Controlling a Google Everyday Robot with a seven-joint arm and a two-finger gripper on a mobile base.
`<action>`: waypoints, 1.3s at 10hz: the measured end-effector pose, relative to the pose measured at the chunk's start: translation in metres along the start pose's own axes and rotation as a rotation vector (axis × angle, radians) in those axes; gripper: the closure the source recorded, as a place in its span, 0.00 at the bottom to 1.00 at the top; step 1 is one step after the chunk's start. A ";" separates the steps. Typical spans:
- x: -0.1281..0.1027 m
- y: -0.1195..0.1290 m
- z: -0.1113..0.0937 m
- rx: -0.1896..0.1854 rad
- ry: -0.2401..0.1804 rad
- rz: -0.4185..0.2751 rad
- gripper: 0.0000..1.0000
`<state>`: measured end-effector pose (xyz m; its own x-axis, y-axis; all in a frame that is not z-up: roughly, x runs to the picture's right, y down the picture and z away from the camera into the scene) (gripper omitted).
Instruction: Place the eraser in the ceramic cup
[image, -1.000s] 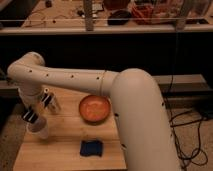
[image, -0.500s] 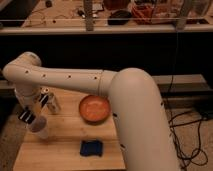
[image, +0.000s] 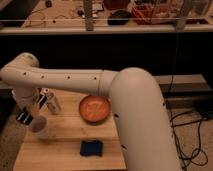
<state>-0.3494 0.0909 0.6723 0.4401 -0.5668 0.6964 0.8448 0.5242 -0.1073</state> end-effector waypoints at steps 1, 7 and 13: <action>-0.002 0.001 0.000 0.004 0.001 0.001 0.99; -0.005 0.009 -0.001 0.030 0.009 0.017 0.90; -0.013 0.011 0.009 0.039 -0.001 0.028 0.95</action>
<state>-0.3485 0.1096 0.6679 0.4630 -0.5511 0.6942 0.8198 0.5641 -0.0989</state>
